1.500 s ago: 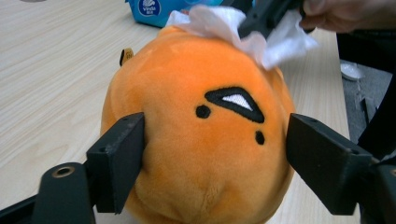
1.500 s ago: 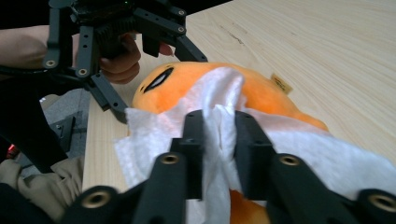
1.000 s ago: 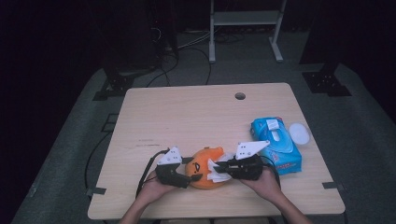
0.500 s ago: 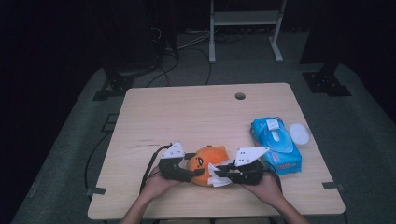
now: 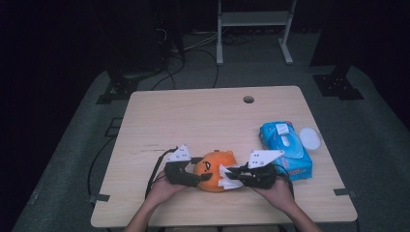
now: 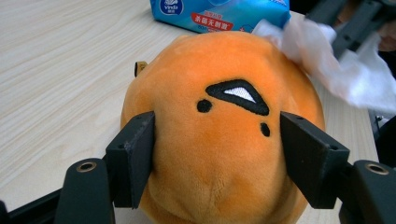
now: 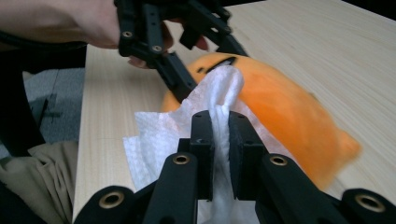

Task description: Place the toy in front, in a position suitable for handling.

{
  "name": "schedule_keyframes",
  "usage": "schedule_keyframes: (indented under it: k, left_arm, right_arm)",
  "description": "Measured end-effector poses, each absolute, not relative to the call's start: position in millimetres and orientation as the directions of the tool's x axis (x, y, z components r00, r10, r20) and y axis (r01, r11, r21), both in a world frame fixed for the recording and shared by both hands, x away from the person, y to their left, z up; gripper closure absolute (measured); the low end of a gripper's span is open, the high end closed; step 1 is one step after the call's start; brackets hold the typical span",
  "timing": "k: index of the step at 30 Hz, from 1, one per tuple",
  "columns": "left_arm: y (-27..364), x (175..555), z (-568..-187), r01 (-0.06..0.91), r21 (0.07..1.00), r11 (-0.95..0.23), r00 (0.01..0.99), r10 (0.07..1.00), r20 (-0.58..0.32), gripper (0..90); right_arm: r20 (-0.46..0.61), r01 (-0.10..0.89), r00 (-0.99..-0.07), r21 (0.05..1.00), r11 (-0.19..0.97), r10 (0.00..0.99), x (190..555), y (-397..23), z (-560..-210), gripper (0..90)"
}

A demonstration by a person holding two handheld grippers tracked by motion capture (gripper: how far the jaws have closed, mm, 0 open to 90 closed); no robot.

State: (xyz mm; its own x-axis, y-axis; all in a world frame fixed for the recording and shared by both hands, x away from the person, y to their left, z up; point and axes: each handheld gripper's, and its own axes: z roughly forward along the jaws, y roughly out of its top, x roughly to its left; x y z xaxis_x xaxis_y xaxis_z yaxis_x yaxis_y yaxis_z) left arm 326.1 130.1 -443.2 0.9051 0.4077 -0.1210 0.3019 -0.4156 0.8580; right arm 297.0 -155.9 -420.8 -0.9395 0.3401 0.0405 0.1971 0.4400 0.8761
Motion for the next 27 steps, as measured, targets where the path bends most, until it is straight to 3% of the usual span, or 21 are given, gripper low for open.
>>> schedule_keyframes:
  k: [8,11,15,23,27]
  left_arm:
    - [127,322,-443,0.284,0.859,-0.425,0.91,0.402,-0.102,29.2]
    - [125,323,-443,0.285,0.862,-0.419,0.91,0.402,-0.105,29.0]
    - [124,323,-443,0.282,0.863,-0.418,0.909,0.405,-0.101,28.9]
    - [123,321,-443,0.276,0.864,-0.422,0.909,0.406,-0.093,28.8]
    - [122,321,-444,0.274,0.865,-0.42,0.909,0.407,-0.09,28.7]
  right_arm:
    - [0.055,0.237,-0.919,0.868,0.436,0.391,305,-169,-425,80.7]
    - [0.058,0.219,-0.925,0.889,0.402,0.375,301,-163,-419,80.6]
    - [0.015,0.175,-0.941,0.877,0.448,0.337,296,-146,-420,80.5]
    - [0.037,0.226,-0.911,0.878,0.422,0.411,306,-166,-423,80.6]
    - [0.031,0.2,-0.922,0.892,0.406,0.385,301,-157,-419,80.4]
